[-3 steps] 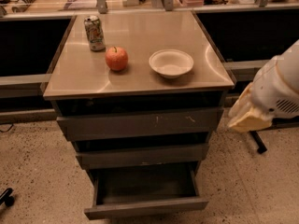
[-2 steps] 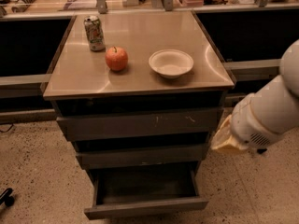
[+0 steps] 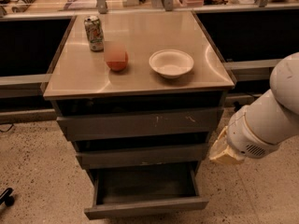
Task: Close bottom drawer
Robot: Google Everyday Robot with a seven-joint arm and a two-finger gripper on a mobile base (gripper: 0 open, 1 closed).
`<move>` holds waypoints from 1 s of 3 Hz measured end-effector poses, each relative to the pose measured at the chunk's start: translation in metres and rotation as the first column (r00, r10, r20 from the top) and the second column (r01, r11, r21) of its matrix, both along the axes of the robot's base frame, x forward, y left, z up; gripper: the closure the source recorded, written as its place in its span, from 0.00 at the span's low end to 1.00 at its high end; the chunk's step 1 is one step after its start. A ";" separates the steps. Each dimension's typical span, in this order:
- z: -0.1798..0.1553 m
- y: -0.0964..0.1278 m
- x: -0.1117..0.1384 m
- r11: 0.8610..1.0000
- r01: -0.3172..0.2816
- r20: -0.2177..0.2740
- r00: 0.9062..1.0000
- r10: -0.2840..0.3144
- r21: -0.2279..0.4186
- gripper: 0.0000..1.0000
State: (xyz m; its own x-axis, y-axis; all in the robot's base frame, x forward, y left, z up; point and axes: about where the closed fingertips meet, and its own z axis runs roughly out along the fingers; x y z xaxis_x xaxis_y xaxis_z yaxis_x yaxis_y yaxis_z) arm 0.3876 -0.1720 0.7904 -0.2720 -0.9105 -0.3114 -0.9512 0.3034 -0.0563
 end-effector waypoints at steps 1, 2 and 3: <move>-0.016 -0.001 -0.003 0.999 -0.043 -0.010 0.999 0.043 -0.021 1.00; -0.074 -0.008 -0.018 0.998 -0.070 -0.043 0.997 0.070 0.005 1.00; -0.174 -0.017 -0.028 0.995 -0.035 -0.080 0.996 0.042 0.094 1.00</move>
Offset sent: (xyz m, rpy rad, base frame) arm -0.0343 -0.0245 -0.1730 0.0473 0.0689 0.0786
